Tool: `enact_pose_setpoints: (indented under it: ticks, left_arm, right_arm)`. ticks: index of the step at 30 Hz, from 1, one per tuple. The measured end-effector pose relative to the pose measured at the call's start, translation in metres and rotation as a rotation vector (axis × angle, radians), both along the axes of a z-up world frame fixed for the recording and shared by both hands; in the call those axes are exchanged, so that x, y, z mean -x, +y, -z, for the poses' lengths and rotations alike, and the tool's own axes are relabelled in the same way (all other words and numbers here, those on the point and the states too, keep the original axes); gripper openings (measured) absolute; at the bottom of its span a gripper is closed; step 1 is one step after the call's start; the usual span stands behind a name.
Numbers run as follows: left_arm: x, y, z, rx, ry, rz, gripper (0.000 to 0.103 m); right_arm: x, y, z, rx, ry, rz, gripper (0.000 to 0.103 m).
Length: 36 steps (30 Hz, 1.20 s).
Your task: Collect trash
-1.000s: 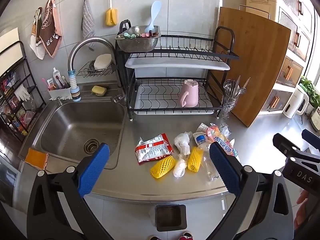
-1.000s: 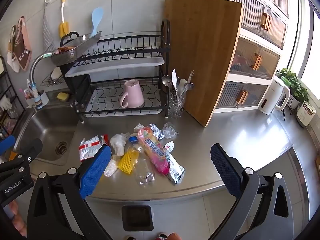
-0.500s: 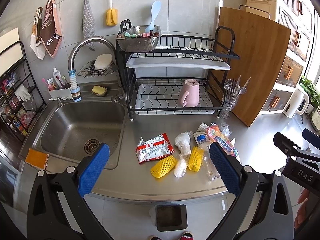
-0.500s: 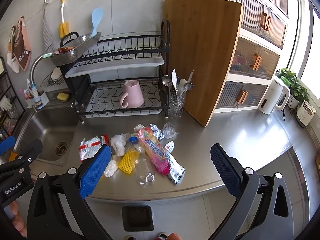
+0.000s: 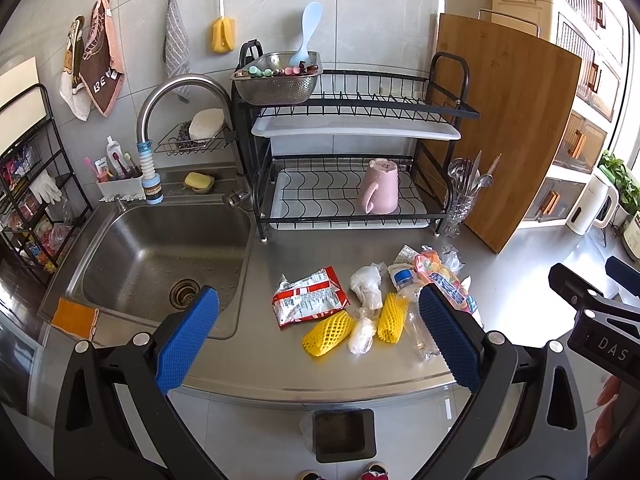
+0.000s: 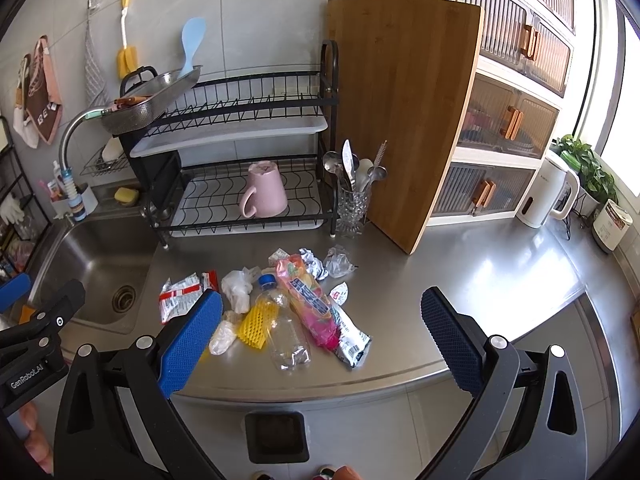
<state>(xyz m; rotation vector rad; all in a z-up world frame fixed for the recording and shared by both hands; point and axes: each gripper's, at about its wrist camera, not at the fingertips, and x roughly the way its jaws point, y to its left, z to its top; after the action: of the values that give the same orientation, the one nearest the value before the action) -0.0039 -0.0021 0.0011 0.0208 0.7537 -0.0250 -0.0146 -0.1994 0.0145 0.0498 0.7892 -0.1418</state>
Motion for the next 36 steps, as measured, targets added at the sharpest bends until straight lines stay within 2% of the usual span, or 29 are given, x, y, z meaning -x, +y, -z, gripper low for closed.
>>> enact_pose_setpoints:
  ticks: [23, 30, 36]
  left_arm:
    - [-0.003, -0.001, 0.0, -0.017, 0.005, -0.005, 0.095]
    - [-0.008, 0.002, 0.016, -0.021, 0.016, 0.0, 0.095]
    - [-0.022, 0.004, 0.043, -0.005, 0.064, 0.022, 0.095]
  right_arm:
    - [0.0, -0.008, 0.001, -0.008, -0.004, 0.005, 0.1]
    - [-0.005, -0.021, 0.012, -0.077, -0.004, 0.002, 0.1]
    - [-0.024, -0.023, 0.042, -0.104, 0.076, 0.009, 0.1]
